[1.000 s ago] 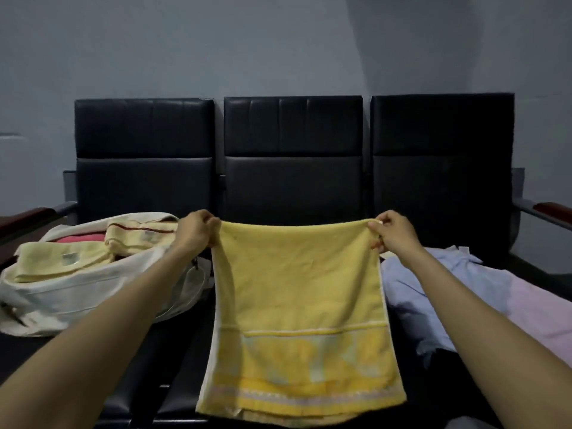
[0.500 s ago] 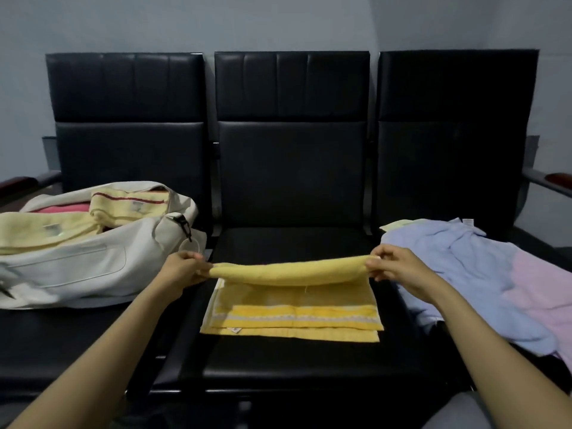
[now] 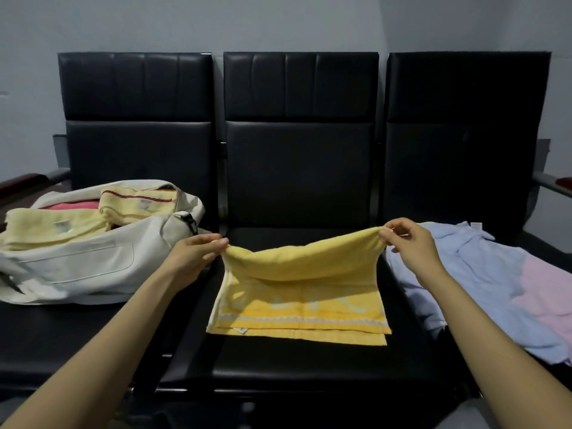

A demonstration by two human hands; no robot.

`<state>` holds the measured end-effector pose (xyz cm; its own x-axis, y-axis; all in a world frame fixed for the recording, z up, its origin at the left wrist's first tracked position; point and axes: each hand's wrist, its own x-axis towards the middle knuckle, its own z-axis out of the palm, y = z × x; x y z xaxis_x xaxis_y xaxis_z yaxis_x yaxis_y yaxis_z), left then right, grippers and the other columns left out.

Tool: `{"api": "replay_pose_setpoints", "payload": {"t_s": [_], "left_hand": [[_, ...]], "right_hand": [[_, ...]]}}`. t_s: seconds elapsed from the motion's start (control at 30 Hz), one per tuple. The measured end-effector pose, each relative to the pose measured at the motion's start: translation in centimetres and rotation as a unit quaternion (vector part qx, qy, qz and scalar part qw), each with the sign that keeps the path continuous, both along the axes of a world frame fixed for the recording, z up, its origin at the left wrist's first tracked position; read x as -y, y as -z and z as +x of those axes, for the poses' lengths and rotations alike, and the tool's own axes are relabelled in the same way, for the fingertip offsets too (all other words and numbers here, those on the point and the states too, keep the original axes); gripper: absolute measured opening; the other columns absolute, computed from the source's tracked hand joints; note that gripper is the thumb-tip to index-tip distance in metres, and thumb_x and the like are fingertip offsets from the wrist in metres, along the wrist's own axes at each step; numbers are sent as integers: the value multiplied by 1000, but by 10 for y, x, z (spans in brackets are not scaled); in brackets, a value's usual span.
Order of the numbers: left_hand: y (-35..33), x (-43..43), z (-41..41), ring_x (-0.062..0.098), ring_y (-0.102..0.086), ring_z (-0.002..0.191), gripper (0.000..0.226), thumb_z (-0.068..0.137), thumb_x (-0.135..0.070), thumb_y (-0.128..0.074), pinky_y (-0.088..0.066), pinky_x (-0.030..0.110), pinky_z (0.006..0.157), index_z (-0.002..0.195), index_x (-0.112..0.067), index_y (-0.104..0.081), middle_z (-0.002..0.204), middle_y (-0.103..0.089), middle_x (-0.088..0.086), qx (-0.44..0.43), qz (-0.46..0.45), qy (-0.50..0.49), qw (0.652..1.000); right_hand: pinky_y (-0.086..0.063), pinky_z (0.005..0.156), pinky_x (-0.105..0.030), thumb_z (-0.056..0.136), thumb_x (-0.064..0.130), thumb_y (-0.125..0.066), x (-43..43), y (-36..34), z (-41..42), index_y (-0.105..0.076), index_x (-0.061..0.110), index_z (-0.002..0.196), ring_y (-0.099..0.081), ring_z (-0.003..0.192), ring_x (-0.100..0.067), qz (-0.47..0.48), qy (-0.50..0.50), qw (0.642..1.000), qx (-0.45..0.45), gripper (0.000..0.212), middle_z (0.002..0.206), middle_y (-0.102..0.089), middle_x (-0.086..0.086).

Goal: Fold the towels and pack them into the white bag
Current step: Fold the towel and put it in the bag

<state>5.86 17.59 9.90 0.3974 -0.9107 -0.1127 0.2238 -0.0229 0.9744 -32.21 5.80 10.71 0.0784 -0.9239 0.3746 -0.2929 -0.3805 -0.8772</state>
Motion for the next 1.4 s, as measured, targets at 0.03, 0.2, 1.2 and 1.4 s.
{"api": "replay_pose_setpoints", "payload": {"t_s": [0.03,0.2,1.2,1.4], "left_hand": [[-1,2,-2,23,-58,92,42,71,-3,-74,-44,27,90,110,3,-60,90,-64,13,8,3,7,1000],[7,13,-18,15,-63,73,21,81,2,-71,-50,13,53,97,-3,-58,87,-64,12,142,25,-67,987],[-87,-39,-14,25,-63,103,37,80,-6,-71,-50,37,94,116,-12,-64,112,-65,13,158,-66,-12,985],[-179,-39,-21,21,-62,93,21,84,-14,-71,-56,33,76,105,-15,-65,104,-65,6,304,-155,-129,931]], "right_hand": [[-47,66,-24,91,16,-65,2,-3,3,-63,22,86,-59,77,-15,-3,4,1000,1,8,80,-63,1],[-43,66,-24,92,20,-63,8,-5,14,-64,19,91,-56,77,-17,-22,24,997,-70,2,82,-61,-2],[-49,69,-22,91,0,-56,-30,-67,-8,-69,15,102,-60,78,-14,205,-116,942,238,23,85,-71,-2],[-54,68,-20,83,2,-69,-49,-157,-14,-71,14,97,-67,81,-12,29,-61,967,247,19,90,-71,-2]]}}
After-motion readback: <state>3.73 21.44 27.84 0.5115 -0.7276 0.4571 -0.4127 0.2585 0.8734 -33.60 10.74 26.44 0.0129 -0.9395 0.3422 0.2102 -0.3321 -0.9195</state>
